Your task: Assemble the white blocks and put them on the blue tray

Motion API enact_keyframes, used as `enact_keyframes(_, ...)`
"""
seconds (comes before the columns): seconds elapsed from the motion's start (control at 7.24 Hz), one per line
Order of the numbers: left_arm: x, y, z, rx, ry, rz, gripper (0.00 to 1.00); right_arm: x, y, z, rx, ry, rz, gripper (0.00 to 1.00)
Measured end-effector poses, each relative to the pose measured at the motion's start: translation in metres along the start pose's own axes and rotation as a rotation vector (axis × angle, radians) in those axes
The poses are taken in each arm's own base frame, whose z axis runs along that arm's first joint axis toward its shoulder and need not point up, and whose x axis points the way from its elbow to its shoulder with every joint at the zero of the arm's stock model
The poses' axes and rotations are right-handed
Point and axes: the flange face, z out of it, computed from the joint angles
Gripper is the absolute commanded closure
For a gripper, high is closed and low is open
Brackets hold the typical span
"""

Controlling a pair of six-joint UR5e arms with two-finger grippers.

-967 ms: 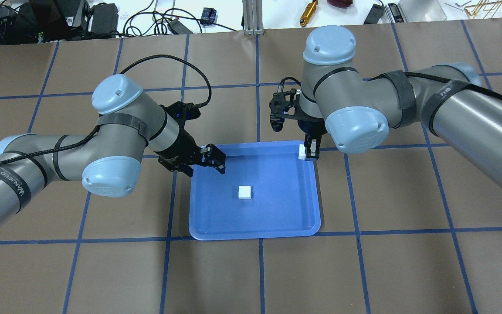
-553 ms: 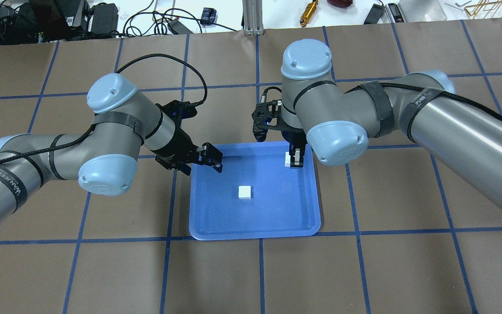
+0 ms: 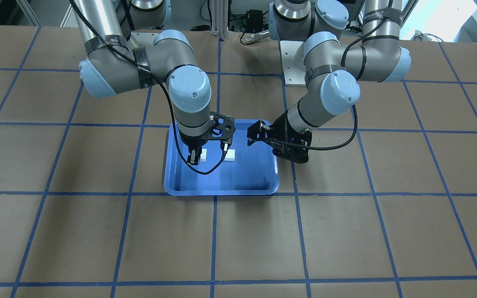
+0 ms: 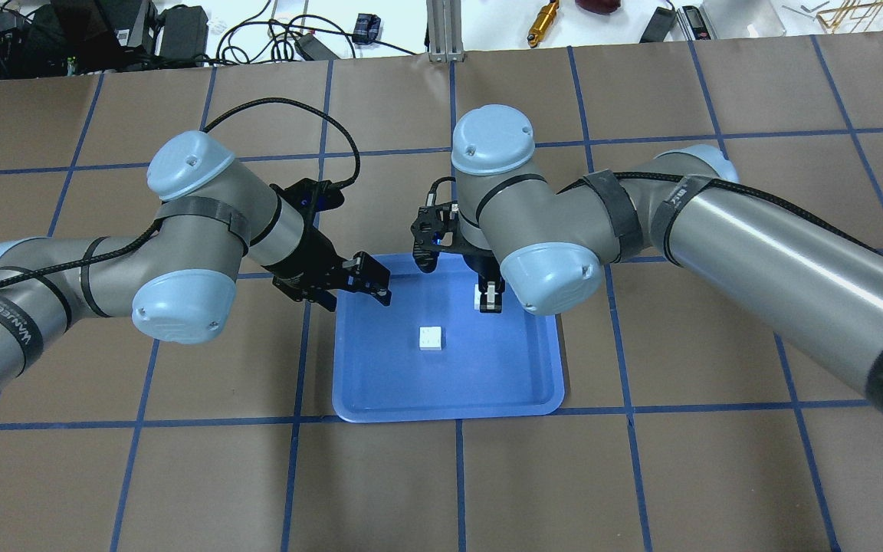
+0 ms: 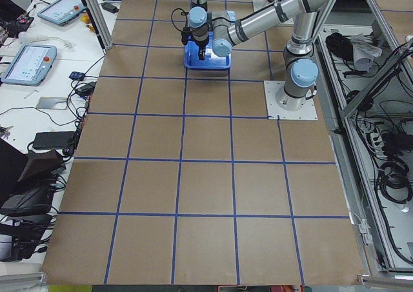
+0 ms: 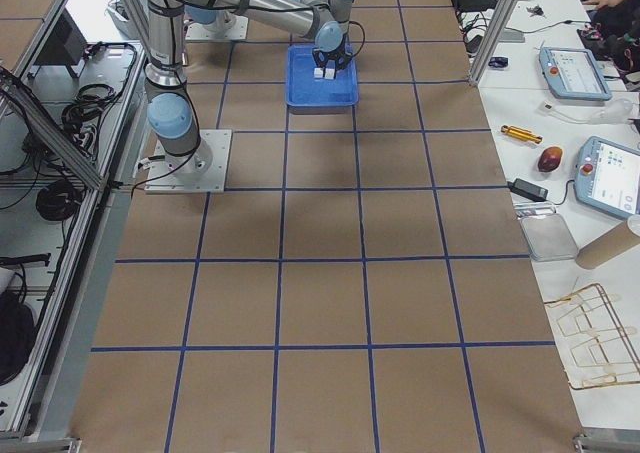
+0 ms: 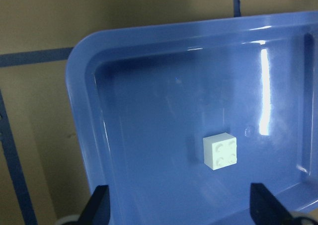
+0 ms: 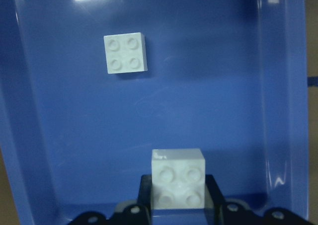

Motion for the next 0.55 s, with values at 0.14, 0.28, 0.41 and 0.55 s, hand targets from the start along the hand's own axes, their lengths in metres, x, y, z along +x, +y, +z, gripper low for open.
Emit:
enact_keyframes(0.14, -0.001, 0.0, -0.001, -0.002, 0.005, -0.005, 0.0, 0.0, -0.004, 0.007, -0.001, -0.002, -0.003, 1.0)
enact_keyframes(0.28, -0.004, 0.0, -0.004, 0.001, 0.007, -0.013, 0.0, 0.001, -0.008, 0.013, -0.002, -0.003, -0.006, 1.0)
enact_keyframes(0.41, -0.008, 0.0, -0.008, 0.003, 0.008, -0.021, 0.0, 0.001, -0.011, 0.018, -0.001, -0.007, -0.008, 1.0)
enact_keyframes(0.55, -0.01, 0.001, -0.011, 0.004, 0.009, -0.024, 0.0, 0.0, -0.012, 0.024, 0.0, -0.014, -0.009, 1.0)
